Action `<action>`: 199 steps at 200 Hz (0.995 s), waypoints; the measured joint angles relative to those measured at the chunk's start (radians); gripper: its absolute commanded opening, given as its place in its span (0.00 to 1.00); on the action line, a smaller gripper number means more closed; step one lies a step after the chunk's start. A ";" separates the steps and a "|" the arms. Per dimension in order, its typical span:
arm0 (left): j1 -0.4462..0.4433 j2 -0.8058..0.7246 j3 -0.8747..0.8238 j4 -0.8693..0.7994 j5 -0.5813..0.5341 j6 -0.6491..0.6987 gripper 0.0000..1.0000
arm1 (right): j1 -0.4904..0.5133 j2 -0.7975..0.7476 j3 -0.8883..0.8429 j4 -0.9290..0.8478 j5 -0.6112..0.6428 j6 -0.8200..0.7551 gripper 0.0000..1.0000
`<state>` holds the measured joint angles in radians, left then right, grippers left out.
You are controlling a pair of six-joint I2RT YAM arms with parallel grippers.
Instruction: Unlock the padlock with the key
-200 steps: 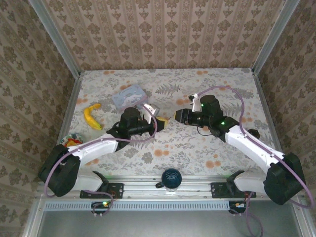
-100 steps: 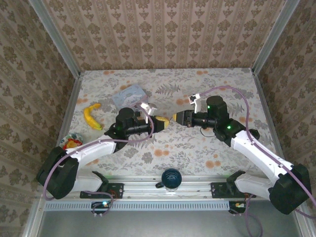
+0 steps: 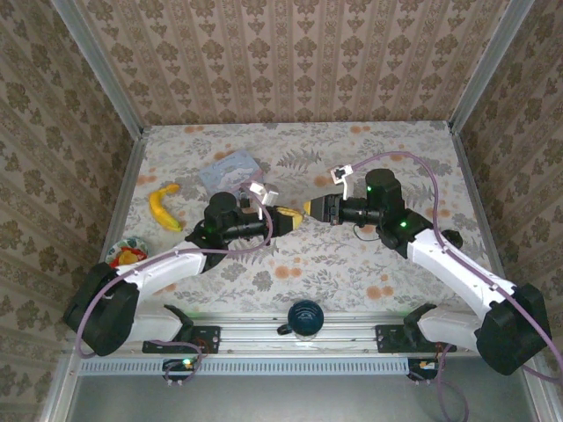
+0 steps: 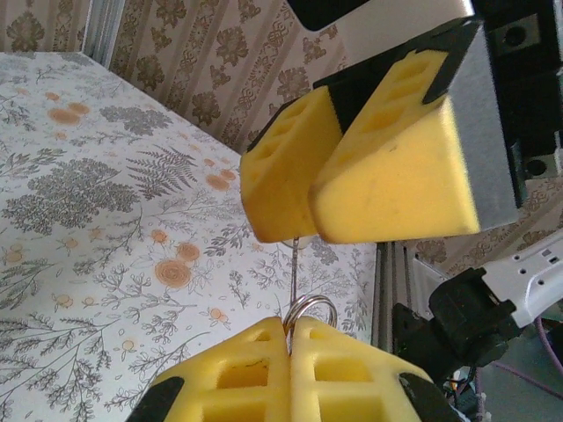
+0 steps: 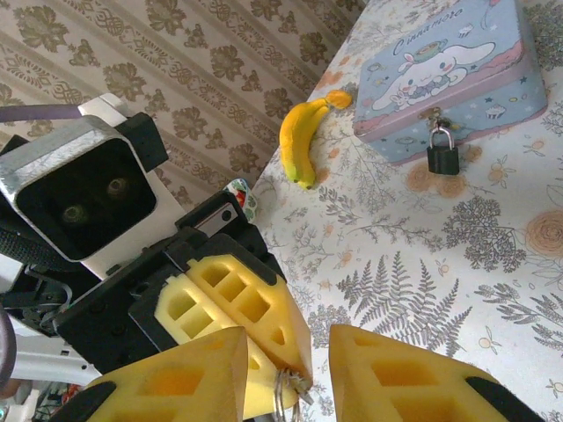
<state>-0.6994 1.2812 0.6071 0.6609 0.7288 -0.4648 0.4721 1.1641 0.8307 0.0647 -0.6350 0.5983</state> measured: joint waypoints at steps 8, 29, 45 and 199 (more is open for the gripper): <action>0.000 -0.001 -0.001 0.003 0.002 -0.004 0.00 | 0.000 0.000 0.000 0.000 0.000 0.000 0.32; 0.000 -0.001 -0.003 0.008 0.006 -0.008 0.00 | 0.000 0.000 -0.004 0.000 0.000 0.000 0.32; 0.000 -0.001 -0.004 0.008 0.007 -0.013 0.00 | 0.000 0.000 -0.010 0.007 -0.002 0.004 0.32; 0.001 -0.001 -0.007 0.051 0.008 -0.052 0.09 | 0.000 0.019 -0.015 0.067 -0.028 0.037 0.00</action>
<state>-0.6983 1.2800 0.6003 0.7116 0.7372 -0.5171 0.4725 1.1831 0.8158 0.1318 -0.6632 0.6353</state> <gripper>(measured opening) 0.050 0.065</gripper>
